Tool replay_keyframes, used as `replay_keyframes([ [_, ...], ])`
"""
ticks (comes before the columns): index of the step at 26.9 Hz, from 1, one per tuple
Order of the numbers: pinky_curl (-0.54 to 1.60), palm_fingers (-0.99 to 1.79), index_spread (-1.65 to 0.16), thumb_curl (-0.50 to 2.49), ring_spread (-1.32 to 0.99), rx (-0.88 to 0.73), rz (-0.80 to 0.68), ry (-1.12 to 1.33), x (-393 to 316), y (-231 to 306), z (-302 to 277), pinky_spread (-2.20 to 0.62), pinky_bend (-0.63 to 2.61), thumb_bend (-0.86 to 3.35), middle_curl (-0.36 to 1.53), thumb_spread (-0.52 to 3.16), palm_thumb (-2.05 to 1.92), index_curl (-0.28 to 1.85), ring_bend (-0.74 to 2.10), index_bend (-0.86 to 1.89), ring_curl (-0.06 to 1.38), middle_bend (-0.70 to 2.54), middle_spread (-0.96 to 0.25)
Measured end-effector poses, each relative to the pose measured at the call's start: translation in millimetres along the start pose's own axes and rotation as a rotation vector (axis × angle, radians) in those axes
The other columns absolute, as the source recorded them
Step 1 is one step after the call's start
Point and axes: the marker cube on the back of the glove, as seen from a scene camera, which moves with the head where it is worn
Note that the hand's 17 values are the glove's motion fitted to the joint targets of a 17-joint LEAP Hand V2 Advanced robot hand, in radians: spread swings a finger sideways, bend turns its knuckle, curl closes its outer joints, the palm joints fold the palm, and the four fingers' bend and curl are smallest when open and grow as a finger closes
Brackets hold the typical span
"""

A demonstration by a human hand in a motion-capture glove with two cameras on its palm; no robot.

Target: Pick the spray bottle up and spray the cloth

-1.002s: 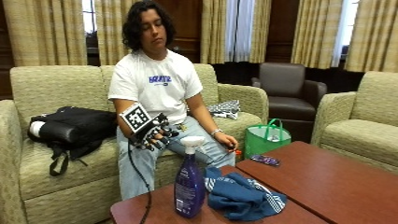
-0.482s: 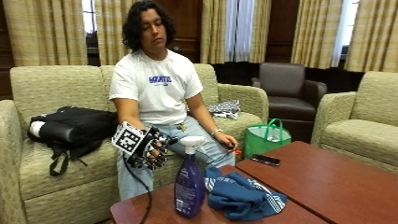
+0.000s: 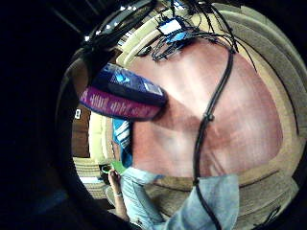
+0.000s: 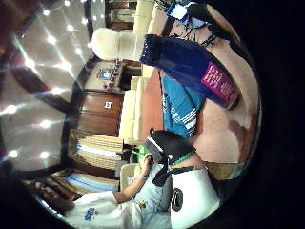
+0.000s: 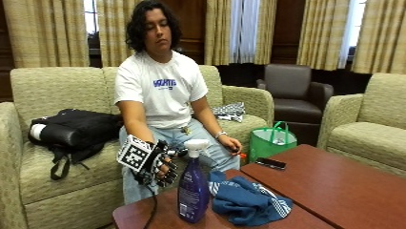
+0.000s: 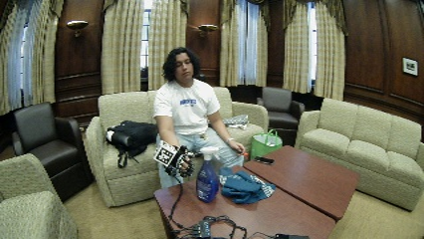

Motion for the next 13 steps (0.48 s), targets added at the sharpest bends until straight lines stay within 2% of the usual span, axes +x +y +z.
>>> replay_keyframes([
  [6,0.34,0.53,-0.39,0.3,-0.16,0.003,-0.004,-0.022,0.7,-15.7,8.1,0.11,0.29,-0.03,0.34,0.9,0.53,0.21,0.46,0.12,0.31,0.24,-0.17],
  [10,0.34,0.54,-0.39,0.31,-0.16,0.093,-0.103,-0.043,0.0,-28.9,11.1,0.11,0.29,-0.03,0.35,0.89,0.53,0.21,0.47,0.12,0.32,0.23,-0.17],
  [13,0.35,0.67,-0.39,0.32,-0.17,0.099,-0.076,-0.052,-5.8,-29.8,12.7,0.07,0.36,-0.01,0.34,0.9,0.58,0.21,0.48,0.11,0.31,0.21,-0.18],
])
